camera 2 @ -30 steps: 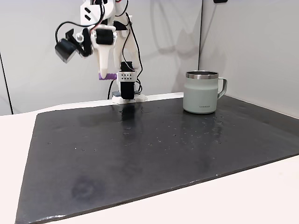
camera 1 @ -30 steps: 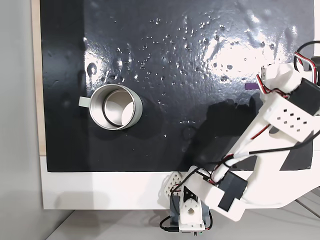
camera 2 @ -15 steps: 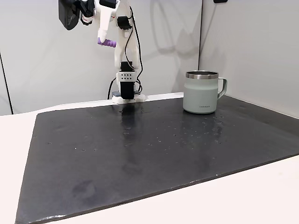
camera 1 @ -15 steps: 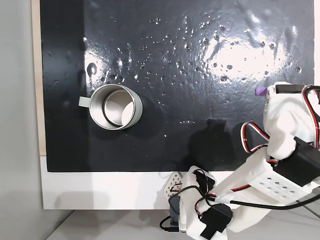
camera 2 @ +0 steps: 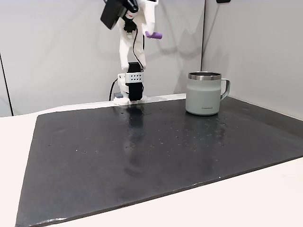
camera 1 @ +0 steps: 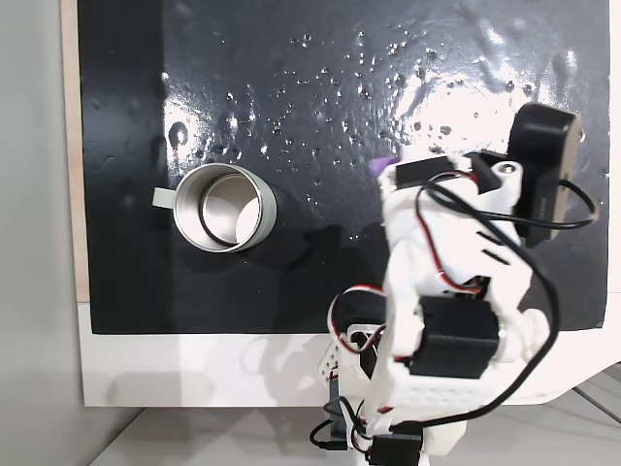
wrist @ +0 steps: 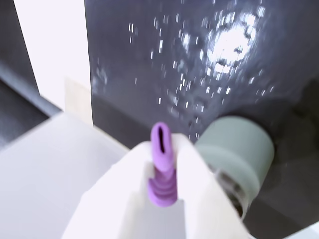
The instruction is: Grasp a pengrip and put it in the cup.
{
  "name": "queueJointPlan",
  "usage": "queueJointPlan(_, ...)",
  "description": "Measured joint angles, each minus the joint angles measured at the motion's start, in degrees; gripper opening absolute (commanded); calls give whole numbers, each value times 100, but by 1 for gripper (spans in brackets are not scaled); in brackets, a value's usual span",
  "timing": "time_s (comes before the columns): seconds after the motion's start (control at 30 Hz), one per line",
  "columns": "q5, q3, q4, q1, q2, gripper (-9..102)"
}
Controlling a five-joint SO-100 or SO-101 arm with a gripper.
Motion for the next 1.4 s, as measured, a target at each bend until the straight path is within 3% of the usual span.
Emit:
queueJointPlan(0.4,1169,431,0,-2285,176,0)
queueJointPlan(0.67,1740,185,0,-3261,-580,0)
queueJointPlan(1.1,1854,-387,0,-3762,-1169,0)
queueJointPlan(1.17,1854,-387,0,-3771,-1169,6)
queueJointPlan(1.3,1854,-387,0,-3823,-1169,30)
queueJointPlan(1.4,1854,-387,0,-3797,-1169,36)
